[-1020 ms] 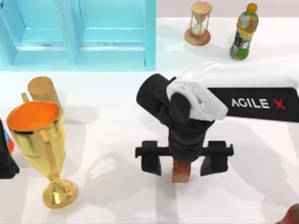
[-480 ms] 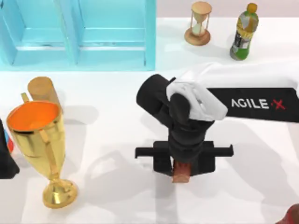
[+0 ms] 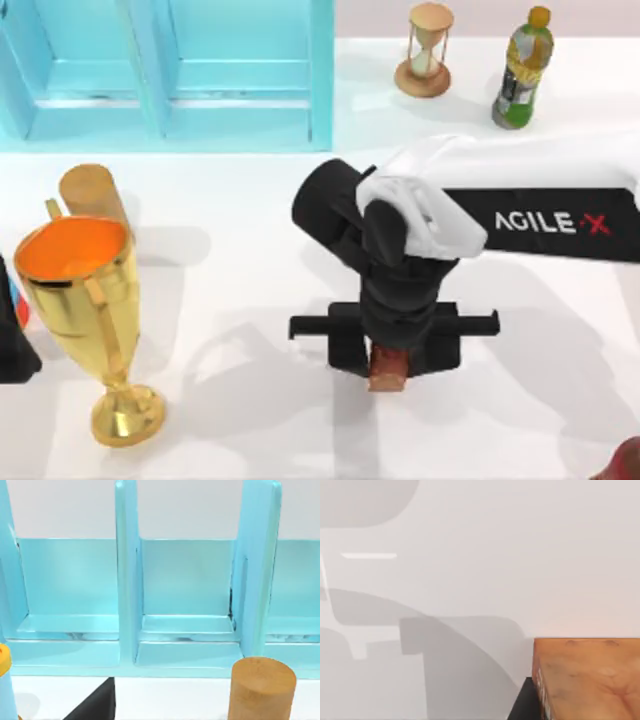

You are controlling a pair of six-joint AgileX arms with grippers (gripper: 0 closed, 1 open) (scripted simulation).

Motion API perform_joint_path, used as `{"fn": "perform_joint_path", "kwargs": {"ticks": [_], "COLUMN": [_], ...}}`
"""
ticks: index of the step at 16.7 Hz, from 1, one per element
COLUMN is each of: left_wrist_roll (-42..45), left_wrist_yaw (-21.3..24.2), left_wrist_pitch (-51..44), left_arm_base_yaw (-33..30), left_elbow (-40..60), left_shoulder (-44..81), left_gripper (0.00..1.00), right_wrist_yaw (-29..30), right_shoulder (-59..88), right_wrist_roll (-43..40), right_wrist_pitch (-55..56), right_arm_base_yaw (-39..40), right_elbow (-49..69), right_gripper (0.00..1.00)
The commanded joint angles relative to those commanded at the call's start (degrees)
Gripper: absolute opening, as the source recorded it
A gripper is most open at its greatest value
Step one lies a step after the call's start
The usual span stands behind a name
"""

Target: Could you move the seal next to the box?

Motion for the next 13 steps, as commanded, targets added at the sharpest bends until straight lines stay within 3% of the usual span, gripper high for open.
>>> {"fn": "perform_joint_path", "kwargs": {"ticks": [13], "left_wrist_roll": [0.0], "left_wrist_yaw": [0.0], "left_wrist_pitch": [0.0], "left_arm_base_yaw": [0.0], "left_elbow": [0.0], "left_shoulder": [0.0], "left_gripper": [1.00], "right_wrist_yaw": [0.0], "right_shoulder": [-3.7], "right_wrist_roll": [0.0], "right_wrist_pitch": [-10.0], "right_arm_base_yaw": [-0.1], "right_elbow": [6.2], "right_gripper": [0.00]}}
